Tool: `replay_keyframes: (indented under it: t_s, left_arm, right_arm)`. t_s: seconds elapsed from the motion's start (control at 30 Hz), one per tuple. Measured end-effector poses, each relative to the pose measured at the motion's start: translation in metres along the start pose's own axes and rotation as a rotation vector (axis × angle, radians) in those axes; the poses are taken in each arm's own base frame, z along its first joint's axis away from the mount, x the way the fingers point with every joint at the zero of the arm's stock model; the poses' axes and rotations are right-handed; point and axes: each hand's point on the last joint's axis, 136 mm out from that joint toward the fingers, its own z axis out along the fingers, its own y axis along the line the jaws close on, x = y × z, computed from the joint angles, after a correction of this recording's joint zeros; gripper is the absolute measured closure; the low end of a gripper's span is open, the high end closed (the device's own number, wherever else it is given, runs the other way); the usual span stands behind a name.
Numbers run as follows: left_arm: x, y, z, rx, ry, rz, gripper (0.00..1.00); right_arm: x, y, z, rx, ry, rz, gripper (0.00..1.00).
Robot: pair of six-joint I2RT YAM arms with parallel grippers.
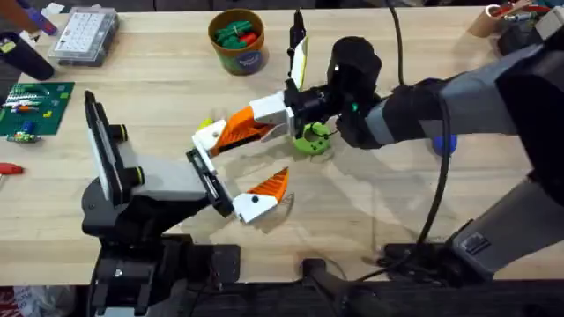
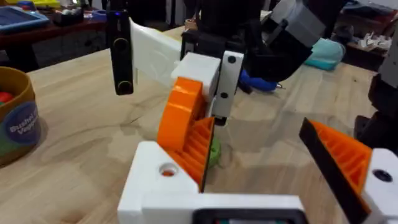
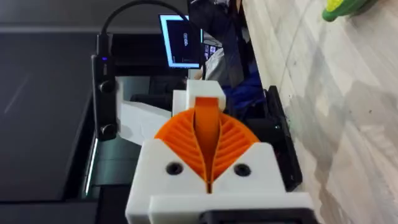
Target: Pick up the gripper from the table and insert it into the empty holder that is missing its gripper. Then pick up a screw, insert it into the mounting hole, and use the screwdriver to tighten it. Finally, clean up the table by picking up the vegetable and placing it into the bucket.
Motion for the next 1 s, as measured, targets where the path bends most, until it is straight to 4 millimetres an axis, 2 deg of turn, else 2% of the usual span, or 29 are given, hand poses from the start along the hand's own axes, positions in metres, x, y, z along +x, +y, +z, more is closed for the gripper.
replay_keyframes:
  t_s: [0.47, 0.5, 0.53, 0.7, 0.73, 1.0]
  left_arm:
    - [0.0000, 0.0000, 0.0000, 0.000, 0.000, 0.000, 0.014]
    - [0.0000, 0.0000, 0.0000, 0.000, 0.000, 0.001, 0.014]
    - [0.0000, -0.0001, 0.0000, 0.001, 0.000, 0.003, 0.014]
    - [0.0000, -0.0011, 0.0001, 0.006, 0.000, 0.010, 0.014]
    - [0.0000, -0.0012, 0.0001, 0.006, 0.000, 0.010, 0.014]
    - [0.0000, -0.0012, 0.0001, 0.007, 0.000, 0.012, 0.014]
  right_arm:
    - [0.0000, 0.0000, 0.0000, 0.000, 0.000, 0.000, 0.981]
    - [0.0000, -0.0001, 0.0000, 0.000, 0.000, 0.002, 0.941]
    - [0.0002, -0.0007, 0.0004, 0.002, 0.000, 0.006, 0.831]
    - [0.0046, -0.0016, 0.0057, 0.005, 0.015, 0.011, 0.094]
    - [0.0053, -0.0016, 0.0065, 0.004, 0.017, 0.009, 0.032]
    - [0.0061, -0.0017, 0.0074, 0.005, 0.020, 0.010, 0.006]
